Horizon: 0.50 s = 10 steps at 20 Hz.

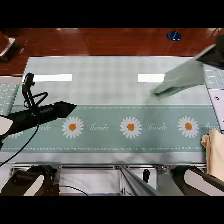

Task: Fold the shirts.

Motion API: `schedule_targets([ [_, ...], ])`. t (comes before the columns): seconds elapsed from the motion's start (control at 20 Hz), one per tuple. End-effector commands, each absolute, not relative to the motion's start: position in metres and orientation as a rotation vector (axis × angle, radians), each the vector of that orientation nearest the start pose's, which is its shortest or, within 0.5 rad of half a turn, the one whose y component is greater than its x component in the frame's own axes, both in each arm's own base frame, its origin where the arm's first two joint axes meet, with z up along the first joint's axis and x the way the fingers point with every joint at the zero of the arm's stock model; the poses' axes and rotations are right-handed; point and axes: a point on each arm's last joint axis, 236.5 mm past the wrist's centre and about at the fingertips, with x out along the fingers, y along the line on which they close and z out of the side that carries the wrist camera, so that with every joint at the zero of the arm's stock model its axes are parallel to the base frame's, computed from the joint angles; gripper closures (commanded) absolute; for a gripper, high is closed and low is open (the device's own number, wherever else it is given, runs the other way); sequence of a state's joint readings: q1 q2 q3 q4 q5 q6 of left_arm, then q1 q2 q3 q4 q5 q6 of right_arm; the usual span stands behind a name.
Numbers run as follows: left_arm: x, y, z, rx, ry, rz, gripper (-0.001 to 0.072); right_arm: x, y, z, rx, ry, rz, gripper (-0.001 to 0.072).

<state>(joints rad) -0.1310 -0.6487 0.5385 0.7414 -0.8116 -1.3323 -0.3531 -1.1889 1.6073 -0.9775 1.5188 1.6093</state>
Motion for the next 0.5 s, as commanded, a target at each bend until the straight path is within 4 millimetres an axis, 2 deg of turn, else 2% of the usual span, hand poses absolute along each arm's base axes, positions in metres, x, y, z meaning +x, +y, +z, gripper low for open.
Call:
schedule_targets([
  [0.0, 0.28, -0.17, 0.073, -0.577, 0.85, -0.525, 0.0689, 0.338, -0.075, 0.234, 0.636, 0.958, -0.03, 0.0692],
  [0.1, 0.281, -0.17, 0.073, -0.577, 0.849, -0.525, 0.0689, 0.313, -0.107, 0.236, 0.687, 0.952, -0.129, 0.0692],
  [0.25, 0.281, -0.17, 0.073, -0.576, 0.849, -0.525, 0.0689, 0.269, -0.144, 0.235, 0.762, 0.959, -0.278, 0.0691],
  [0.35, 0.281, -0.17, 0.073, -0.576, 0.849, -0.524, 0.0689, 0.231, -0.172, 0.228, 0.757, 0.994, -0.432, 0.0691],
  [0.45, 0.281, -0.17, 0.073, -0.573, 0.848, -0.525, 0.0689, 0.201, -0.195, 0.227, 0.751, 0.987, -0.581, 0.0691],
])
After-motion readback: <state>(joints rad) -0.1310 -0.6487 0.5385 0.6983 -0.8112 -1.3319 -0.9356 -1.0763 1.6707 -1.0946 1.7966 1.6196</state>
